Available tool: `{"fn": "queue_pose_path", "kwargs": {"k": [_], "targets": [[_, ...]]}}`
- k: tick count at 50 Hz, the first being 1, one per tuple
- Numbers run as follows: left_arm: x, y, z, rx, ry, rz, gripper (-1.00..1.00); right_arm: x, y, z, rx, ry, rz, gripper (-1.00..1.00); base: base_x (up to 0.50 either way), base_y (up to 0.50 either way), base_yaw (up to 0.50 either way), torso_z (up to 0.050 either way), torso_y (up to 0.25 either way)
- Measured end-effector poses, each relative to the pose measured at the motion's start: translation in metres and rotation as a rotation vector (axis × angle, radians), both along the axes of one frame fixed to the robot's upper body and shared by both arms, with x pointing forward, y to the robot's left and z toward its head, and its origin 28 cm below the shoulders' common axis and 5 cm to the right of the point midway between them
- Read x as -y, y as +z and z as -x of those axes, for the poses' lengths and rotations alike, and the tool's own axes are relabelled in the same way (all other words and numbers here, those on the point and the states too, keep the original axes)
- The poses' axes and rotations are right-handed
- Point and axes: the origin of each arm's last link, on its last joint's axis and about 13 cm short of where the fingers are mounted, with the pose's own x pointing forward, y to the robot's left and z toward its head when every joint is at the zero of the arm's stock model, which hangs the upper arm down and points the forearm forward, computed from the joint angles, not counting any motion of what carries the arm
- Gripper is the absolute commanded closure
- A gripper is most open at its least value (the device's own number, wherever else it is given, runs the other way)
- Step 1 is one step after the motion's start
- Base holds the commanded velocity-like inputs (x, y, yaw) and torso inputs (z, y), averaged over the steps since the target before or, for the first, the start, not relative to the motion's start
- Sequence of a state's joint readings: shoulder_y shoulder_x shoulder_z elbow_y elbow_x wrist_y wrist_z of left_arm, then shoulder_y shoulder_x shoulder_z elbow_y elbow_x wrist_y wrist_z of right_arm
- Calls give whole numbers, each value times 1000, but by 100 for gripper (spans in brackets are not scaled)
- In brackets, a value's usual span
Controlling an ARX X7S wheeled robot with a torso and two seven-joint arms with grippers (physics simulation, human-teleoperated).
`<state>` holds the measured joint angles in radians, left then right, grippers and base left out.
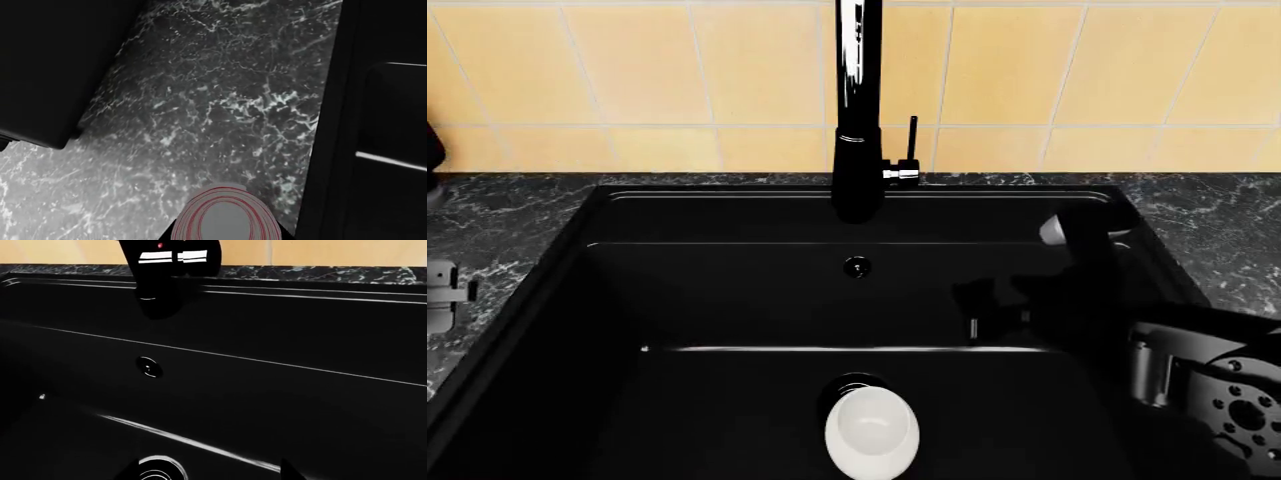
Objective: Pick the cup and bowl from the sink and place them on the counter for drying.
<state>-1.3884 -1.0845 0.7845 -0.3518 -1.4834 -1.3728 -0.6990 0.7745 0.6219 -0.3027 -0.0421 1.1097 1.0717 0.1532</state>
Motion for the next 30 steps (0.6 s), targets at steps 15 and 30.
{"fn": "queue_pose_path", "kwargs": {"k": [15, 30], "targets": [[-2, 0, 0, -8, 12, -10, -100, -1, -4, 0, -14, 9, -3, -100, 0, 0, 0, 0, 0], [-5, 2, 1, 0, 19, -15, -100, -2, -8, -1, -25, 13, -6, -100, 0, 0, 0, 0, 0]]}}
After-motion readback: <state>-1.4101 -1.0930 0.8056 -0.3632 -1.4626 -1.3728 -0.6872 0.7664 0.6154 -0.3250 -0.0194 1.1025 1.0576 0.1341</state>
